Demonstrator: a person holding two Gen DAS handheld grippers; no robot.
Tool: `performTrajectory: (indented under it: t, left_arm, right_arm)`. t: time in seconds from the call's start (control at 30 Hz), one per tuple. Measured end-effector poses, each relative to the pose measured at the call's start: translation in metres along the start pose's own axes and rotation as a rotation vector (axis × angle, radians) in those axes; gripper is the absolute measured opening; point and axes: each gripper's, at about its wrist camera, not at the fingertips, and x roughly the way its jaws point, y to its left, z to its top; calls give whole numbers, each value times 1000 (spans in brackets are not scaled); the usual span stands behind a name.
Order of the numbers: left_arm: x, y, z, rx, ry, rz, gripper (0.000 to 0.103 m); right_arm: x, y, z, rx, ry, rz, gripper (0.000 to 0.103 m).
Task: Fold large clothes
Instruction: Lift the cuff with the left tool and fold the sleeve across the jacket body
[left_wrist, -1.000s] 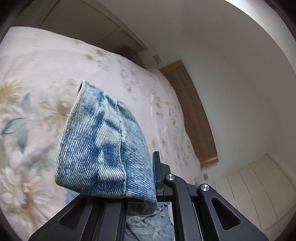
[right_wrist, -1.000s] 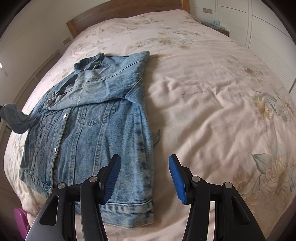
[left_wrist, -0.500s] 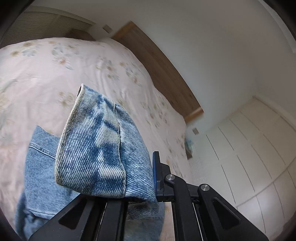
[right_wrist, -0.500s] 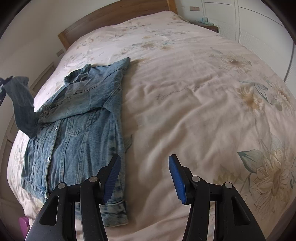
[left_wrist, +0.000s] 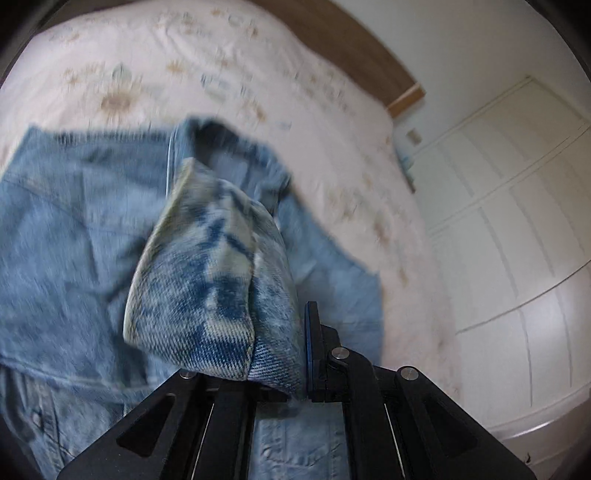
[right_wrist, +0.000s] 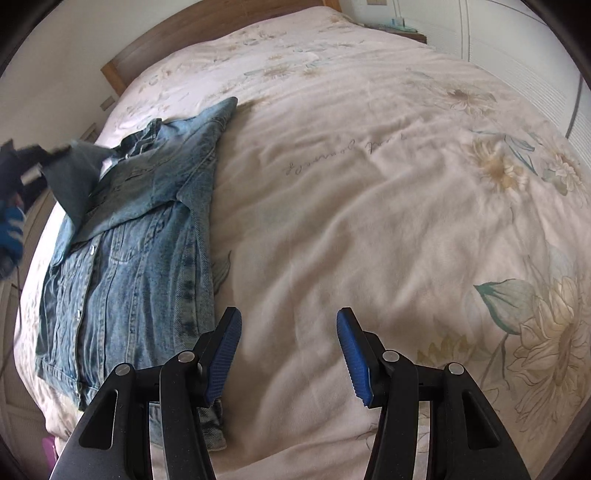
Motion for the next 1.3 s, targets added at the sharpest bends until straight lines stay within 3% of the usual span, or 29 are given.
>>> performTrajectory:
  t: [0.13, 0.3, 0.37, 0.47, 0.7, 0.77, 0.8, 0.83, 1.03, 1.13, 1.3]
  left_arm:
    - [27, 14, -23, 15, 72, 50, 3]
    - [27, 19, -23, 8, 82, 37, 10]
    - [20, 20, -22, -3, 68, 39, 34]
    - [2, 18, -20, -38, 28, 28, 42]
    - [-22, 40, -14, -233, -63, 20, 42]
    - [-28, 36, -10, -245, -86, 19, 35]
    - [-28, 33, -8, -233, -93, 23, 24]
    - [-28, 28, -7, -213, -87, 29, 5]
    - [-10, -17, -2, -27, -38, 11, 5]
    - [10, -44, -5, 94, 15, 57, 5]
    - [43, -58, -18, 185, 114, 112, 6]
  right_arm:
    - [4, -1, -1, -1, 9, -3, 55]
    - [7, -4, -2, 11, 11, 1, 55]
    - [9, -5, -2, 17, 13, 5, 55]
    - [12, -4, -3, 21, 13, 13, 55]
    - [17, 0, -1, 10, 17, 25, 55]
    - [17, -1, -1, 11, 17, 26, 55]
    - [17, -2, -1, 13, 17, 26, 55]
    - [17, -2, -1, 16, 18, 26, 55]
    - [21, -4, 0, 19, 21, 23, 55]
    - [21, -4, 0, 19, 20, 21, 55]
    - [21, -5, 0, 22, 18, 22, 55]
